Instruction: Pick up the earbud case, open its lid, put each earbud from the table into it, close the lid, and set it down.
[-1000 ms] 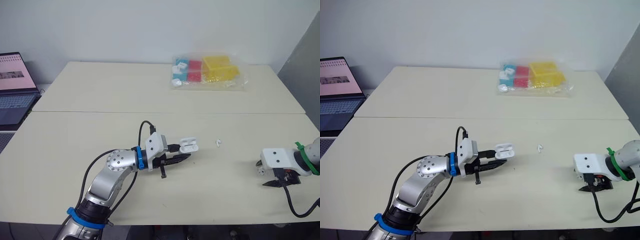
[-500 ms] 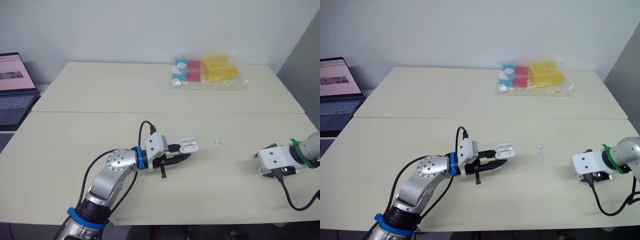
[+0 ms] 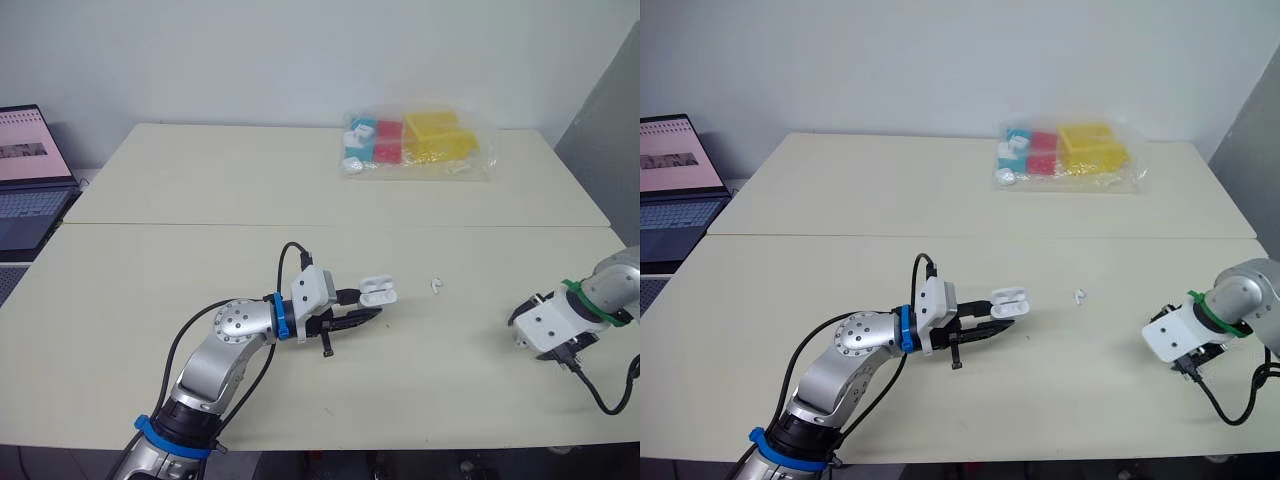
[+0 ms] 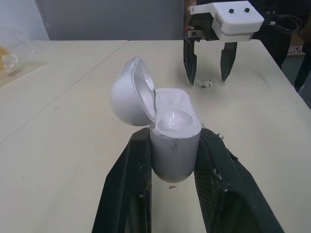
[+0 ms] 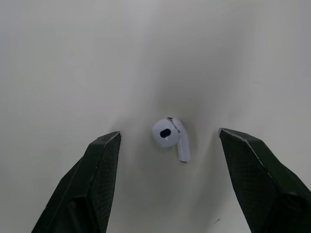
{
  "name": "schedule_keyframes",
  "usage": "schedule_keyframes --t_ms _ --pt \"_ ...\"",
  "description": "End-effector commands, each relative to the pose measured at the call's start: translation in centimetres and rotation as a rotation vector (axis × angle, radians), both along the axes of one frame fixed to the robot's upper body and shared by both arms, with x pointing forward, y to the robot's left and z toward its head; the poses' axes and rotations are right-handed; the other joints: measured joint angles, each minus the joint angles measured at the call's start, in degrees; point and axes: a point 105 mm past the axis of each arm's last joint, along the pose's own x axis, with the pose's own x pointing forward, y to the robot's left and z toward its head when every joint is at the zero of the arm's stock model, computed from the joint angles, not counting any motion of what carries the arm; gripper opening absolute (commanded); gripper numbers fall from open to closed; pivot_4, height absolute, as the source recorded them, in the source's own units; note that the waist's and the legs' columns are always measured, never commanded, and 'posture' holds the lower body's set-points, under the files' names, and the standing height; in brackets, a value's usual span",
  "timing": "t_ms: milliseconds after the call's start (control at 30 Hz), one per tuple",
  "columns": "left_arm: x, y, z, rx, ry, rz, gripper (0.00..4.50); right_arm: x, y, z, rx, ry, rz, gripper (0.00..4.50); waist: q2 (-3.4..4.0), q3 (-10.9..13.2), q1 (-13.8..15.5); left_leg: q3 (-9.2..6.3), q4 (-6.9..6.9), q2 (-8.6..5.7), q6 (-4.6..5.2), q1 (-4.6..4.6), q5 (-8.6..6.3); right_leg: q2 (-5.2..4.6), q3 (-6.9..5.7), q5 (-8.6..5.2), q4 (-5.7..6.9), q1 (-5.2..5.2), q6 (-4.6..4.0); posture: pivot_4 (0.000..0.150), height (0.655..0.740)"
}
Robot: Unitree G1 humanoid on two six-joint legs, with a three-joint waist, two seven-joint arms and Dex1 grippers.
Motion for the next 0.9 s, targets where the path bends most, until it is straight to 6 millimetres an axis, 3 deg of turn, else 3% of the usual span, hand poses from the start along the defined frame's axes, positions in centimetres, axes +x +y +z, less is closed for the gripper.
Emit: schedule_keyframes --t_ms 33,267,300,367,600,900 --pt "-0.4 -0.3 0.9 -0.020 -0.041 -0.011 0.81 0.6 0.3 0.7 0.005 -0.041 0.023 3.34 0.00 0.0 0.0 0.00 0.00 0.00 0.00 0.00 0.00 0.00 -0.01 0.00 0.00 0.00 0.00 0.150 0.7378" --pt "-0.4 -0.3 0.9 -0.019 -0.042 -0.015 0.81 0.6 -0.1 0.3 -0.022 -0.034 0.043 3.34 0.00 0.0 0.0 0.00 0.00 0.00 0.00 0.00 0.00 0.00 0.00 0.00 0.01 0.00 -0.01 0.150 0.7378" --pt "-0.4 -0.3 1.0 -0.019 -0.042 -0.016 0.81 0.5 -0.1 0.2 -0.029 -0.030 0.049 3.16 0.00 0.0 0.0 0.00 0.00 0.00 0.00 0.00 0.00 0.00 0.00 0.00 0.01 0.00 -0.01 0.150 0.7378" --pt "-0.4 -0.4 1.0 -0.019 -0.041 -0.017 0.81 0.5 -0.2 0.1 -0.037 -0.021 0.059 2.77 0.00 0.0 0.0 0.00 0.00 0.00 0.00 0.01 0.00 0.00 0.00 0.00 0.01 0.00 -0.01 0.150 0.7378" --pt "-0.4 -0.4 1.0 -0.020 -0.040 -0.016 0.81 0.6 0.3 -0.1 -0.027 -0.020 0.075 0.39 0.00 0.0 -0.1 0.02 0.02 0.00 0.00 0.05 0.00 0.00 0.02 0.01 0.04 0.01 -0.02 0.150 0.7378" --pt "-0.3 -0.2 1.0 -0.026 -0.033 -0.007 0.81 0.6 1.2 1.3 0.064 -0.028 0.013 0.39 0.00 0.0 -0.1 0.00 0.01 0.00 0.00 0.04 0.00 0.00 0.02 0.01 0.04 0.01 -0.03 0.150 0.7378"
